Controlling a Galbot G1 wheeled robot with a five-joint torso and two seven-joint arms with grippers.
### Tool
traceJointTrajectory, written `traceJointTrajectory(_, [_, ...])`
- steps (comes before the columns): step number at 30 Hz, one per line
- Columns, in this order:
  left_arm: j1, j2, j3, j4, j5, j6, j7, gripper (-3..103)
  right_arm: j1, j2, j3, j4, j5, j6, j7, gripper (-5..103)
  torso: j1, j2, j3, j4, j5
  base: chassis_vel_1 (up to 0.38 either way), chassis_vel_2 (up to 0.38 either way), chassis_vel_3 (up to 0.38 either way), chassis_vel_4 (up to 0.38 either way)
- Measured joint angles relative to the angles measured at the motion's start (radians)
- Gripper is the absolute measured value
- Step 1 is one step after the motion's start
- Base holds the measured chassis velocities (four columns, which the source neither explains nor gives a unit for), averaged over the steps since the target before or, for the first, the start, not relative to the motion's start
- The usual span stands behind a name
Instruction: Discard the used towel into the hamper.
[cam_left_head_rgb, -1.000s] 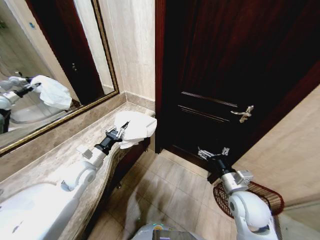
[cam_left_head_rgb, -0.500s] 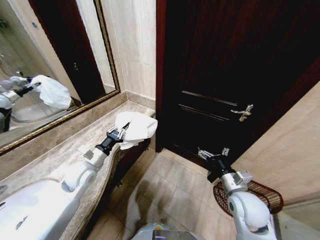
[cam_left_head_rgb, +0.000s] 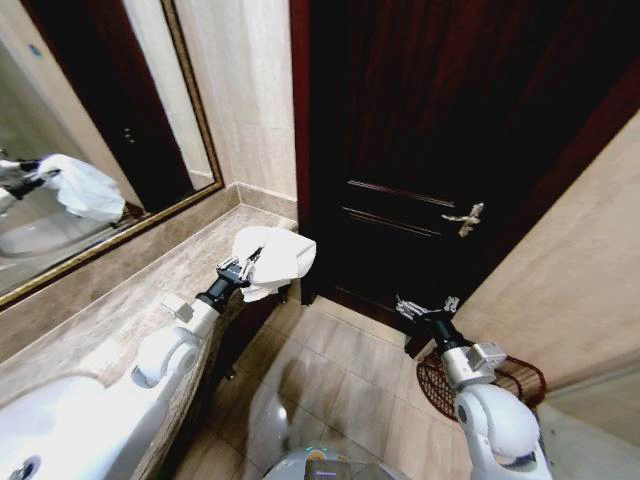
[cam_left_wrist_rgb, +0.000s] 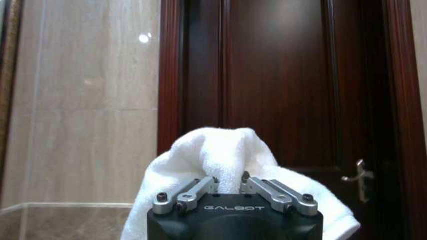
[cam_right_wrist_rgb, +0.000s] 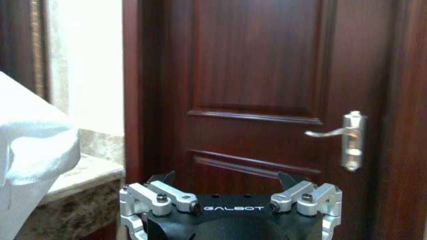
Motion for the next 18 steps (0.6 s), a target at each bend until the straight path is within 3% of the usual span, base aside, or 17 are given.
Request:
traceJointTrajectory(5, [0.006, -0.056, -0.008, -0.002, 0.014, 0.000, -0.002, 10, 0.000, 0.007, -0.002, 0.000, -0.003, 0.001, -0.001, 100, 0.000, 0.000, 0.000, -0.0002, 0.0000, -0.100, -0.107, -0.110, -0.091])
traceJointTrajectory(11, [0.033, -0.171, -0.010, 0.004, 0.065, -0.014, 0.003, 10, -0.007, 0.018, -0.004, 0.001, -0.009, 0.006, -0.005, 100, 0.000, 0.000, 0.000, 0.0001, 0.0000, -0.127, -0.099, -0.115, -0.106])
traceJointTrajectory(18, [0.049, -0.213, -0.011, 0.039, 0.105, -0.040, 0.017, 10, -0.019, 0.025, 0.001, 0.008, -0.009, 0.018, -0.007, 100, 0.000, 0.000, 0.000, -0.0001, 0.0000, -0.134, -0.123, -0.136, -0.129])
